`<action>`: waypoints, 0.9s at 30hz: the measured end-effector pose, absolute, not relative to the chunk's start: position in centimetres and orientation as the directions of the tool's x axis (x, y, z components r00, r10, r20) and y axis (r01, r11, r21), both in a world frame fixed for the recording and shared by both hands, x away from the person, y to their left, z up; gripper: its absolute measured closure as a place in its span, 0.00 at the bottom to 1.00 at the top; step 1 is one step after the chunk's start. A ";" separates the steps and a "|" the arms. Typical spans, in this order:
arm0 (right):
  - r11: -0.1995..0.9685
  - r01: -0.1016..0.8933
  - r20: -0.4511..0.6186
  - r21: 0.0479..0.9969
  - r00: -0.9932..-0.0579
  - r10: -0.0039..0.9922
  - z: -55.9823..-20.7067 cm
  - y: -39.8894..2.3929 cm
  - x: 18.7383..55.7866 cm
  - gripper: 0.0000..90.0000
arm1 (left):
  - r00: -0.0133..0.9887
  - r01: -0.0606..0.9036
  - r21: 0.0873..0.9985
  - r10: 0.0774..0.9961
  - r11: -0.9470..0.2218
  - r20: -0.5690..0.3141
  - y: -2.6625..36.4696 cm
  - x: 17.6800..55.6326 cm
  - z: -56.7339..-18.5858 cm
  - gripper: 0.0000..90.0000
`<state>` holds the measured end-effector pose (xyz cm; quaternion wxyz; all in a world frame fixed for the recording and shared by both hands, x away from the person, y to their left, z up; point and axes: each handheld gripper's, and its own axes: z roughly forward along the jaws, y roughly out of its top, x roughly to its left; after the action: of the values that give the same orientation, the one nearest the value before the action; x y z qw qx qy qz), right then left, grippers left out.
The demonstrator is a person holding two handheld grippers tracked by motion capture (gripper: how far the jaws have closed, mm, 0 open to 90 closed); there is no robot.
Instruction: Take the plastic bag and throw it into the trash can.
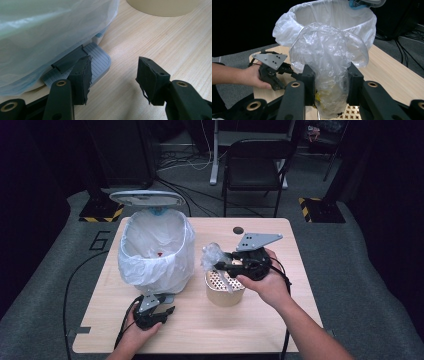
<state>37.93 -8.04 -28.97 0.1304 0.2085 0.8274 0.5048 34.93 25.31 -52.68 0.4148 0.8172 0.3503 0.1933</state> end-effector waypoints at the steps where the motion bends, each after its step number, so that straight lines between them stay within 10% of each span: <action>1: 0.404 0.211 -0.007 0.890 -0.880 0.475 -28.9 -7.8 38.0 0.75 | 0.680 0.412 0.814 0.733 -0.410 0.025 25.3 34.9 -52.7 0.51; 27: 0.412 0.173 -0.027 0.894 -0.899 0.437 -26.2 -3.5 40.9 0.75 | 0.678 0.414 0.814 0.735 -0.407 0.022 25.3 34.9 -52.7 0.51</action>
<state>40.88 -3.48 -26.19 0.1293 0.1838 0.8303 0.5099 34.93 25.29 -52.71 0.4155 0.8164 0.3518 0.1928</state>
